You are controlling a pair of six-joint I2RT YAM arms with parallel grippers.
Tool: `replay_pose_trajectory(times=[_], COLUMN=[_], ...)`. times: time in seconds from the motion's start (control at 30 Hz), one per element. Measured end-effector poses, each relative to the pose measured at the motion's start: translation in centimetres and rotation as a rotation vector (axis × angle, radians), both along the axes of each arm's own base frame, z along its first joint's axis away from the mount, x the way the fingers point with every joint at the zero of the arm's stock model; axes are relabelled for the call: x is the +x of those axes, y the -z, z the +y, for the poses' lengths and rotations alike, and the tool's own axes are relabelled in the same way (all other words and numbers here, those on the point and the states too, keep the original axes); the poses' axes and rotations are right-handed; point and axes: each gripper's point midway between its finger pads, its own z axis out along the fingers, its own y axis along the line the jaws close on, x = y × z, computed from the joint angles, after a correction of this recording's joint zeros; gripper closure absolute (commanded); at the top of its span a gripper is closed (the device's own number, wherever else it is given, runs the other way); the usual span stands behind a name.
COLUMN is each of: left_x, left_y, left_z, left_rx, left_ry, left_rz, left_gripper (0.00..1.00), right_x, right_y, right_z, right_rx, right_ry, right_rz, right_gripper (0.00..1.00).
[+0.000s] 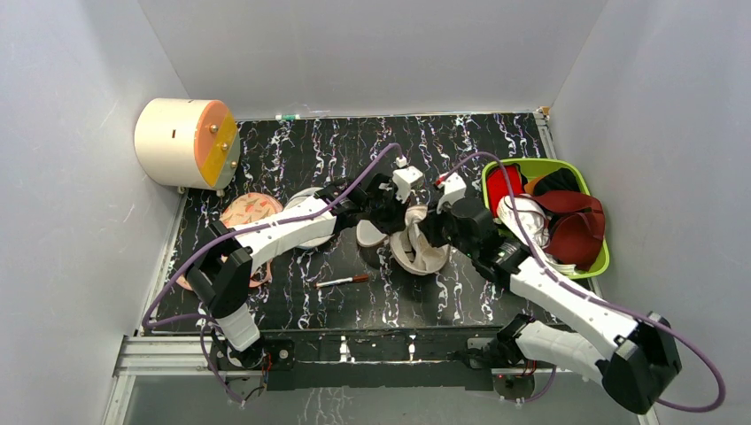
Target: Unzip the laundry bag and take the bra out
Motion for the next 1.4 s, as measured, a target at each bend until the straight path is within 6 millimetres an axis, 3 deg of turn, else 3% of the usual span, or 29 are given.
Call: replay_pose_trajectory(times=[0.13, 0.47, 0.63, 0.7, 0.73, 0.87, 1.13, 1.4], left_x=[0.2, 0.3, 0.3, 0.3, 0.4, 0.4, 0.5, 0.5], left_y=[0.0, 0.2, 0.2, 0.2, 0.2, 0.1, 0.2, 0.2], left_z=[0.1, 0.3, 0.3, 0.3, 0.4, 0.4, 0.5, 0.5], left_rx=[0.006, 0.015, 0.015, 0.017, 0.017, 0.018, 0.022, 0.023], left_ry=[-0.007, -0.018, -0.018, -0.019, -0.020, -0.023, -0.028, -0.029], left_rz=[-0.006, -0.013, -0.013, -0.013, -0.013, -0.016, -0.019, -0.019], left_gripper=[1.00, 1.00, 1.00, 1.00, 1.00, 1.00, 1.00, 1.00], right_x=[-0.3, -1.0, -0.7, -0.5, -0.5, -0.5, -0.9, -1.8], right_y=[-3.0, -6.5, -10.7, -13.9, -14.2, -17.7, -21.9, -29.5], right_z=[-0.5, -0.9, -0.9, -1.3, -1.3, -3.3, -7.9, -12.4], right_rx=[0.078, 0.191, 0.262, 0.304, 0.308, 0.348, 0.333, 0.319], right_ry=[0.030, 0.056, 0.080, 0.109, 0.110, 0.200, 0.372, 0.511], right_rz=[-0.069, -0.135, -0.181, -0.219, -0.224, -0.290, -0.399, -0.590], right_gripper=[1.00, 1.00, 1.00, 1.00, 1.00, 1.00, 1.00, 1.00])
